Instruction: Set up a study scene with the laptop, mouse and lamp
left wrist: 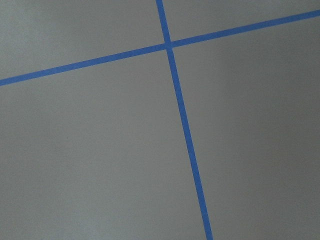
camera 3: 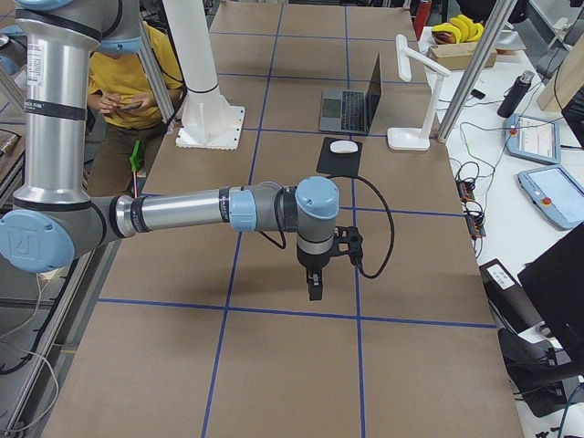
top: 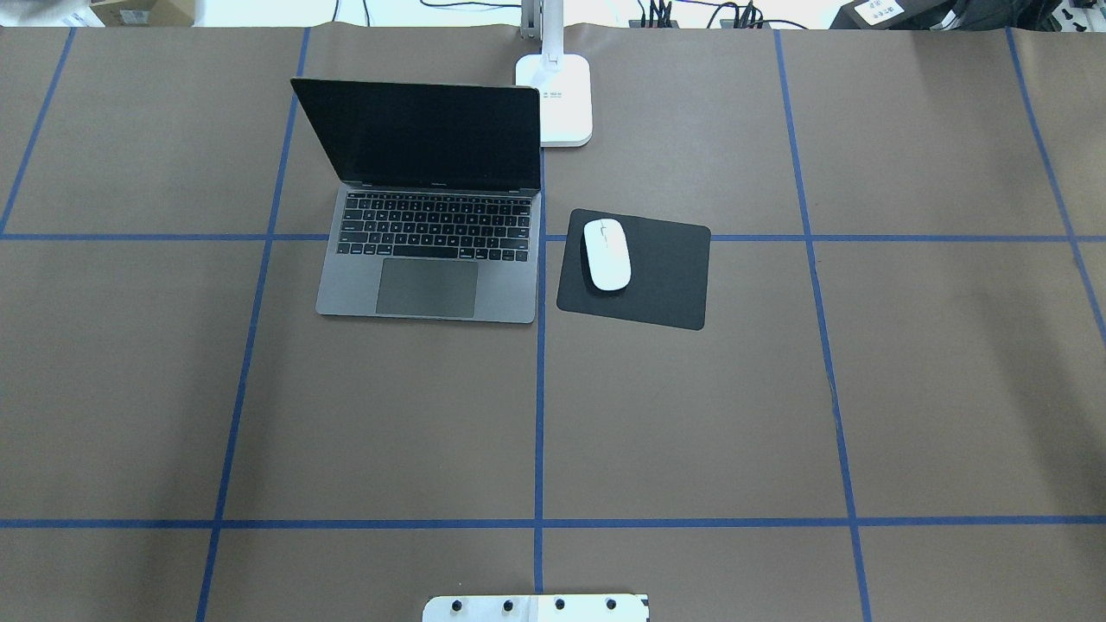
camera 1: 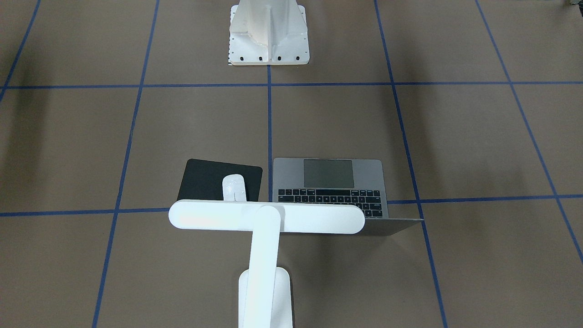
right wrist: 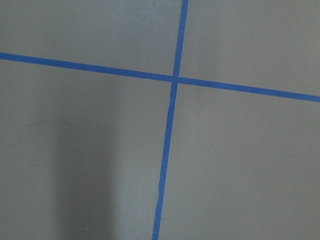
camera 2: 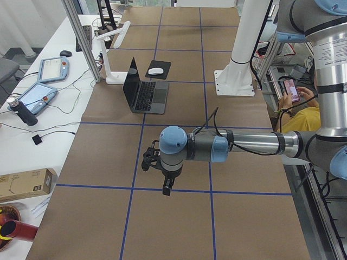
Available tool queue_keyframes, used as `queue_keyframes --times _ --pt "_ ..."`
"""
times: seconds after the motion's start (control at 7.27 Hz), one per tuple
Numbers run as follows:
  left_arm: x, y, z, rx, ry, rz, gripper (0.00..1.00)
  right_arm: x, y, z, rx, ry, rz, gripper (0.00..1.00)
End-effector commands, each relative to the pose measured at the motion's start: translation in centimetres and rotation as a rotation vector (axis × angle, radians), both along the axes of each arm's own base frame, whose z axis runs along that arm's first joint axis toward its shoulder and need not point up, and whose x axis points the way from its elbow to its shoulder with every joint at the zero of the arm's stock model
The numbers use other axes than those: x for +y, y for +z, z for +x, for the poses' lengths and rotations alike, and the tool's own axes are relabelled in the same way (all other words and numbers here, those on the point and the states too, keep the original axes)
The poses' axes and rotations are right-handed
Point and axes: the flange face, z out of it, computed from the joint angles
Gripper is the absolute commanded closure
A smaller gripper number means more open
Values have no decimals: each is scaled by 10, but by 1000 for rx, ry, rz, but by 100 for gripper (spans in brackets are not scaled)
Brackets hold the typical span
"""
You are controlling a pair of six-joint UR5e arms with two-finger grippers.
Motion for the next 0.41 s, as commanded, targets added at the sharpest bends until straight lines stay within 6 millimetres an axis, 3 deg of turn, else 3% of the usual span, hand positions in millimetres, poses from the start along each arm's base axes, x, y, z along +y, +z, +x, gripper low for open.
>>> queue_keyframes --times 0.0,0.28 --pt "-1 0 0 0 0 -1 0 1 1 0 0 0 -2 0" --pt "0 3 1 0 0 -6 0 2 2 0 -2 -1 -5 0"
